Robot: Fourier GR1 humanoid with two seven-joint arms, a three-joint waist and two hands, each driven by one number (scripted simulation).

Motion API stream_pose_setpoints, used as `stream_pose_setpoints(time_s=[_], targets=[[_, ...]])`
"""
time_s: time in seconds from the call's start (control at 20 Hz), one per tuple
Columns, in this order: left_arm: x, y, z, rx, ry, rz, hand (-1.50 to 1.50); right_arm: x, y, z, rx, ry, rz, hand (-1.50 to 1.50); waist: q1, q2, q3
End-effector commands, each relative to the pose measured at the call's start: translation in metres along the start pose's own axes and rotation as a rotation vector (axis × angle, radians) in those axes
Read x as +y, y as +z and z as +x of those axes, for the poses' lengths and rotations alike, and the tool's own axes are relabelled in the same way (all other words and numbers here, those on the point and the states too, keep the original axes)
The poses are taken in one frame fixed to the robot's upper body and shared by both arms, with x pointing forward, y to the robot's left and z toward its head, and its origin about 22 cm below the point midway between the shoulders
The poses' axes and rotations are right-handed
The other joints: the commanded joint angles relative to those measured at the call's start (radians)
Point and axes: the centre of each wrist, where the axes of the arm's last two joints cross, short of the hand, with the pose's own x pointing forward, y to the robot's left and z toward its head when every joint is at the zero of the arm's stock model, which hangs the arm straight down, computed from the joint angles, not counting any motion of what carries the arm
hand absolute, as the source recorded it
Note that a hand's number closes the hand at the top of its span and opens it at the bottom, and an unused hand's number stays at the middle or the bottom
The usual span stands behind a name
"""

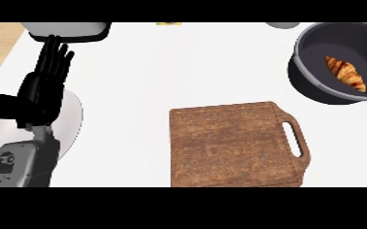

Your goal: Pick the croissant from the cutting board and place it in the pot

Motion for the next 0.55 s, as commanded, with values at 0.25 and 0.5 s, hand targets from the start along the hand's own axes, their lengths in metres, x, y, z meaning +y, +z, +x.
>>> stream_pose_setpoints(time_s=[0.25, 0.5], targets=[[-0.008, -0.002, 0.007, -0.021, -0.012, 0.004, 0.00, -0.096, -0.001, -0.032, -0.023, -0.022, -0.044, -1.50, 0.001, 0.002, 0.000], [-0.007, 0.000, 0.002, -0.006, 0.009, -0.010, 0.00, -0.123, 0.002, -0.050, 0.008, -0.006, -0.069, -1.50, 0.007, 0.004, 0.000]])
